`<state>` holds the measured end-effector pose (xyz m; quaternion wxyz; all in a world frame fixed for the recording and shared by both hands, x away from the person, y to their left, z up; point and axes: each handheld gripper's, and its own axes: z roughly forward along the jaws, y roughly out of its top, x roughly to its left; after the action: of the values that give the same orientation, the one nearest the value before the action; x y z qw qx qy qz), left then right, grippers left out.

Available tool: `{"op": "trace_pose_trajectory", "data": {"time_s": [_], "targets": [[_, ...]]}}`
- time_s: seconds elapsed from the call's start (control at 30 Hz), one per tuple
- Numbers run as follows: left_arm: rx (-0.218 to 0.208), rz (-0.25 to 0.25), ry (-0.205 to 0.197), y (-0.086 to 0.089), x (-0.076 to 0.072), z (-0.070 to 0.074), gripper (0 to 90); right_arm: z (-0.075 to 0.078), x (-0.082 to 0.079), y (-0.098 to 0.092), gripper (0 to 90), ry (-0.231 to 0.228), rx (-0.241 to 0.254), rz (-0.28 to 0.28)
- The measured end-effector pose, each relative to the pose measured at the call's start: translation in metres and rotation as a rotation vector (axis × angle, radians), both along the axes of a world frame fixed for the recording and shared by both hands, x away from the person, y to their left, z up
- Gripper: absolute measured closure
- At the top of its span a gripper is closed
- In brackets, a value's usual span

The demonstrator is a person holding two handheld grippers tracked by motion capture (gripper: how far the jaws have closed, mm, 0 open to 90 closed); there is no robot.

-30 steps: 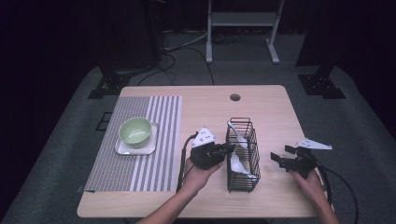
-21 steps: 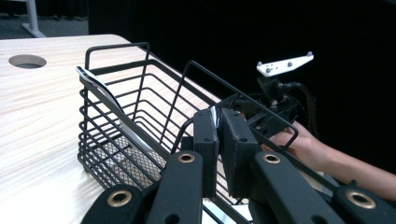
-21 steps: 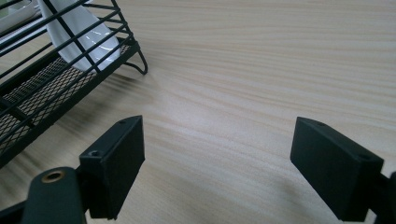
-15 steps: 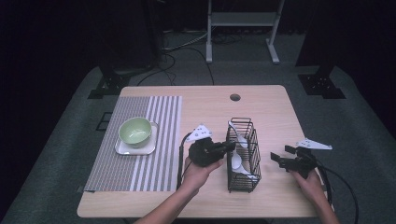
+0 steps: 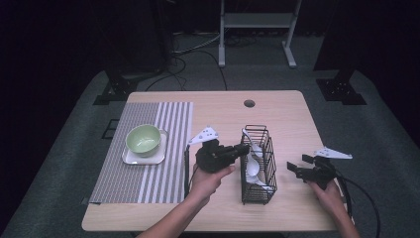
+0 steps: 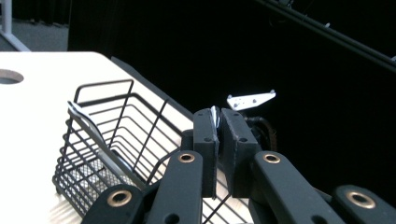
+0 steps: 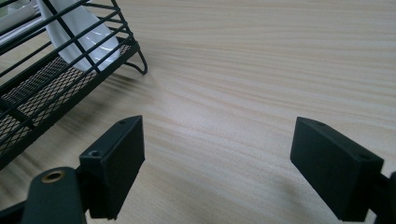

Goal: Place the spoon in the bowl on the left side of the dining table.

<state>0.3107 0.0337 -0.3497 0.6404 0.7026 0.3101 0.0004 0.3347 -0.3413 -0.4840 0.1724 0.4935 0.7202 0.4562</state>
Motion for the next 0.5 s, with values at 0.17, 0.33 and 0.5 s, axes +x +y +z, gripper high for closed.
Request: {"op": "trace_pose_trajectory", "data": {"time_s": [0.17,0.33,0.5], "targets": [[-0.024,-0.001,-0.005,0.004,-0.002,0.009,85.0,0.000,0.000,0.000,16.5,0.000,-0.001,-0.001],[-0.058,-0.003,0.010,0.008,-0.002,0.016,85.0,0.000,0.000,0.000,16.5,0.000,-0.002,-0.002],[-0.071,-0.004,0.004,0.009,-0.002,0.023,85.0,0.000,0.000,0.000,16.5,0.000,-0.002,-0.003]]}}
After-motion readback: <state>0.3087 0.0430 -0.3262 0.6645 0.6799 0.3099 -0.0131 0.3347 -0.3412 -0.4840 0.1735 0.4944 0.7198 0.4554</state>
